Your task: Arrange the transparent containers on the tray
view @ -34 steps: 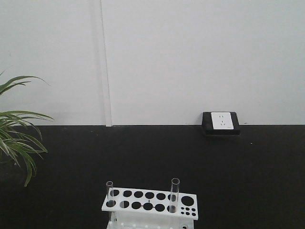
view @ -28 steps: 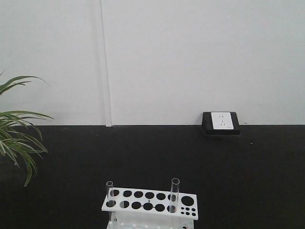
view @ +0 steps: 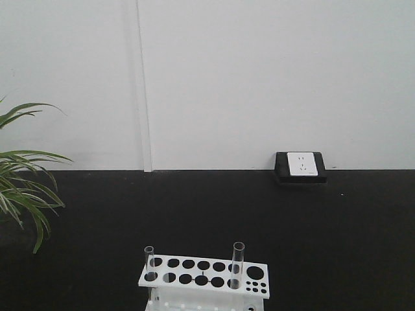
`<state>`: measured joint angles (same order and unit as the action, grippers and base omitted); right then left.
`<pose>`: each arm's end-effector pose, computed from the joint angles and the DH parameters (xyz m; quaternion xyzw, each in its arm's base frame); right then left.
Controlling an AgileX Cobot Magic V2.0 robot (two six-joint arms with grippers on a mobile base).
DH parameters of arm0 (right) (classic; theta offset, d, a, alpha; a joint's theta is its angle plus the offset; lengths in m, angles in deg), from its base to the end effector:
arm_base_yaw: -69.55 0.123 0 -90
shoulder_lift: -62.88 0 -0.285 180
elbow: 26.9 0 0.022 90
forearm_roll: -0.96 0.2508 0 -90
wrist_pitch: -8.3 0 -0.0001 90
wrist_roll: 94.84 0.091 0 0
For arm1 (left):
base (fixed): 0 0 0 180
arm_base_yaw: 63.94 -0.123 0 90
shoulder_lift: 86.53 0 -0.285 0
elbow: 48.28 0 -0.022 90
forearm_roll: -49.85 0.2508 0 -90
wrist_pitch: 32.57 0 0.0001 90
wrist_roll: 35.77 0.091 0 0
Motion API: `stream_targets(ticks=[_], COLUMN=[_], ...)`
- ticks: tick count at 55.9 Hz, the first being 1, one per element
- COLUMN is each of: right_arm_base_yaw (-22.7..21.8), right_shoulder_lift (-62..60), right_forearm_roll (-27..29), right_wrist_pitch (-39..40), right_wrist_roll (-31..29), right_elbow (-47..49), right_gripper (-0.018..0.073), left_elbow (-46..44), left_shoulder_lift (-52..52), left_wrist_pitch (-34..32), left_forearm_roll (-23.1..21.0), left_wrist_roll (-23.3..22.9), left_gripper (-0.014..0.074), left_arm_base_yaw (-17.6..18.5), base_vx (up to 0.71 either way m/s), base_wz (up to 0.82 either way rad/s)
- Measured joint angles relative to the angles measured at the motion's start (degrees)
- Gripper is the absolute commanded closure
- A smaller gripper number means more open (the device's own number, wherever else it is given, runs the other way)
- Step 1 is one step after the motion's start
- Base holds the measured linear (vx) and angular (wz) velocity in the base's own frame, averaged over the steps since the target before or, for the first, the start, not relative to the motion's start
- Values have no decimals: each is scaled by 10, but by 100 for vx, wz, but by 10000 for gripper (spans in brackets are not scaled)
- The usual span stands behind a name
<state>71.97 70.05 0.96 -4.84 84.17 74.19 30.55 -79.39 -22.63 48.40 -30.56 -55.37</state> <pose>0.0557 0.0024 0.1830 -0.0227 0.7613 0.0081 0.6479 0.0557 -0.0088 0.1885 0.0813 0.7381 -0.0296 0.6691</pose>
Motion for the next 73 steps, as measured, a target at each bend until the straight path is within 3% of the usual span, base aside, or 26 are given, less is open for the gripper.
stream_targets(ticks=[32,45,53,57,63,73], right_arm_base_yaw=[0,0,0,0,0,0], right_shoulder_lift=[0,0,0,0,0,80], right_forearm_roll=[-16,0,0,0,0,0], right_wrist_pitch=[12,97,239,269,240,192], right_wrist_roll=[-2,2,2,5,10,10], right_elbow=[0,-1,-1,8,72,260], right_gripper=[571,571,571,571,571,571], left_elbow=[0,0,-2,-25,-93,-256], left_shoulder_lift=[0,0,0,0,1,94], left_wrist_pitch=[-3,-82,-141,-130,-114,-137], left_forearm_roll=[0,-1,-23,-28,-27,-12], left_wrist_roll=[0,-5,-35,-42,-34,16], left_gripper=[603,603,603,603,603,603], left_arm_base_yaw=[0,0,0,0,0,0], base_vx=[0,0,0,0,0,0], base_wz=[0,0,0,0,0,0])
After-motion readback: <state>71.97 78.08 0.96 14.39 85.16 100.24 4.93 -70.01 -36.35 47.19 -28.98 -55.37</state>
